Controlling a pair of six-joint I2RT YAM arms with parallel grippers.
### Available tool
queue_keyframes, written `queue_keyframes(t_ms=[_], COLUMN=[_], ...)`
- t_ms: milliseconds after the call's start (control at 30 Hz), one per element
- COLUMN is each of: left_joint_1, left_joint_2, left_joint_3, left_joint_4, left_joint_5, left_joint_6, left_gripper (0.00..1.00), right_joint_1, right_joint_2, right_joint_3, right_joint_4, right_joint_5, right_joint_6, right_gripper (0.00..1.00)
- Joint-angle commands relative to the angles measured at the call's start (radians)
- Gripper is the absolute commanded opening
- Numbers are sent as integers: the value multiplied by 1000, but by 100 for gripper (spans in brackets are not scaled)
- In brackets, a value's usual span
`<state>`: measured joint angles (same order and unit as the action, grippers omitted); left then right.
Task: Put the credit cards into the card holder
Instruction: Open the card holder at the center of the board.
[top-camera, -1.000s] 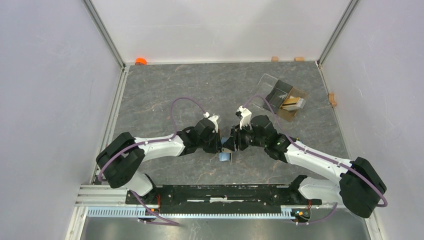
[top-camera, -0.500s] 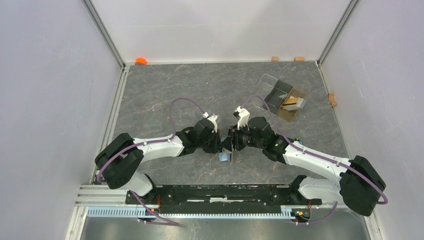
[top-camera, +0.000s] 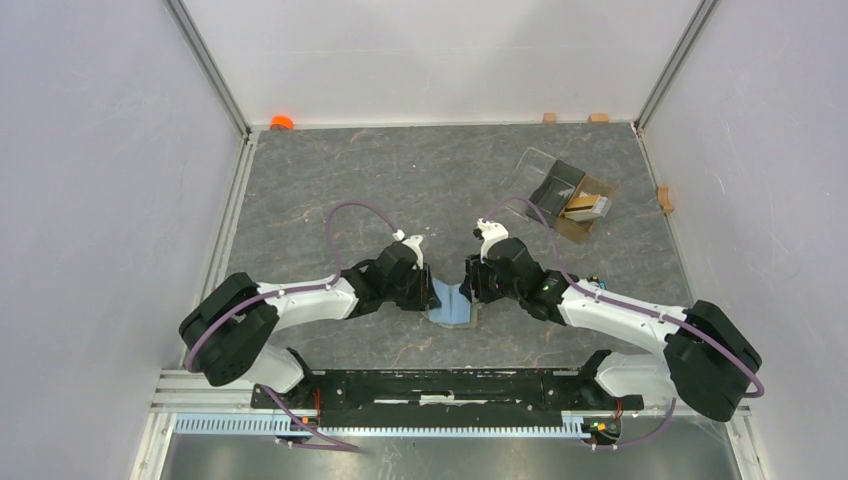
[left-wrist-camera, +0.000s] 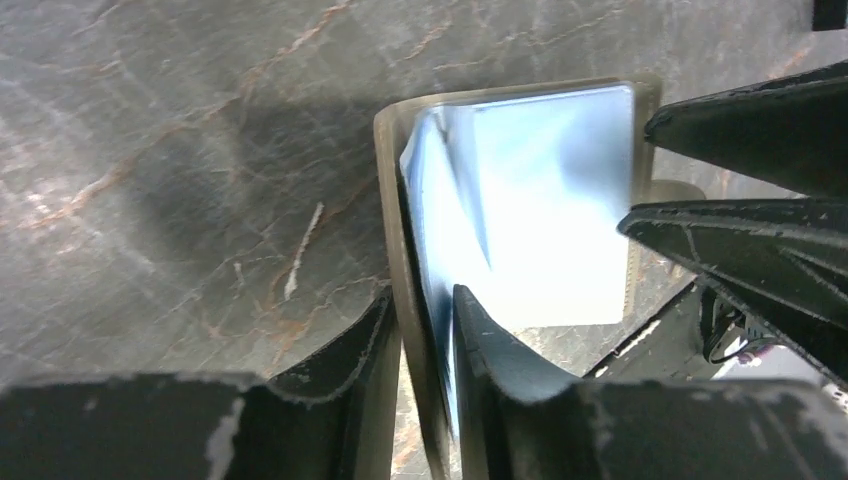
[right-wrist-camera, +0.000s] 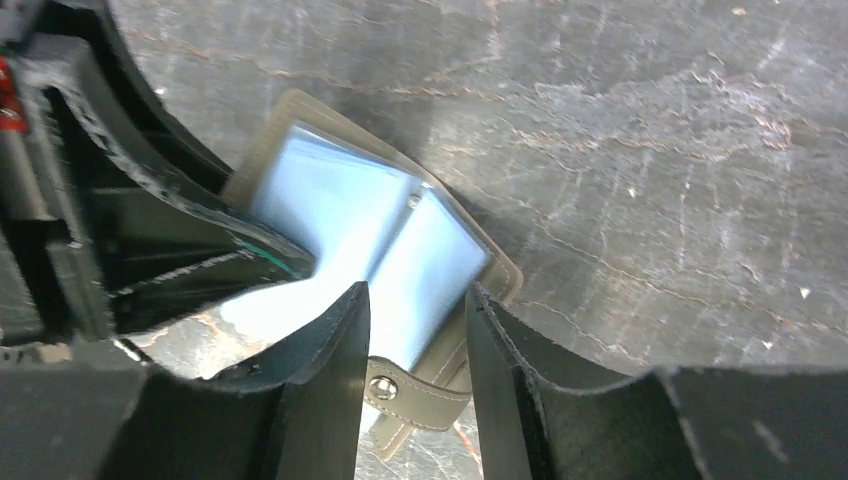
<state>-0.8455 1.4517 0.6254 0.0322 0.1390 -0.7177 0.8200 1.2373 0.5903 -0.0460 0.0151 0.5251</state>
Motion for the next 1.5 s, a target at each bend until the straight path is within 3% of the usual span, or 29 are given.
queue_keyframes(t_ms=[0, 500, 600, 867, 1067, 1233, 1467], left_joint_1=[29, 85, 86, 91, 92, 92, 92], left_joint_2=[-31, -51, -50, -44, -41, -86, -177], left_joint_3=[-29, -38, -15, 5, -9, -61, -128], left_joint_4=[29, -16, -28, -38, 0, 73, 144], left_joint_5=[-2, -31, -38, 3, 52, 77, 37], left_joint_6=[-16, 96, 155, 250, 219, 117, 2], left_gripper=[36, 62, 63, 42, 23, 16, 7], right_joint_1=[2, 2, 2, 2, -8, -105, -393], right_joint_2=[19, 95, 111, 131, 74, 9, -10], right_joint_3=[-31, -54, -52, -23, 96, 207, 303], right_joint_4=[-31, -35, -31, -49, -164, -297, -399], right_joint_5=[72, 133, 137, 158, 169, 240, 293], right_joint_6=[-26, -89, -104, -147, -194, -256, -334], right_gripper=[45, 39, 38, 38, 46, 69, 98])
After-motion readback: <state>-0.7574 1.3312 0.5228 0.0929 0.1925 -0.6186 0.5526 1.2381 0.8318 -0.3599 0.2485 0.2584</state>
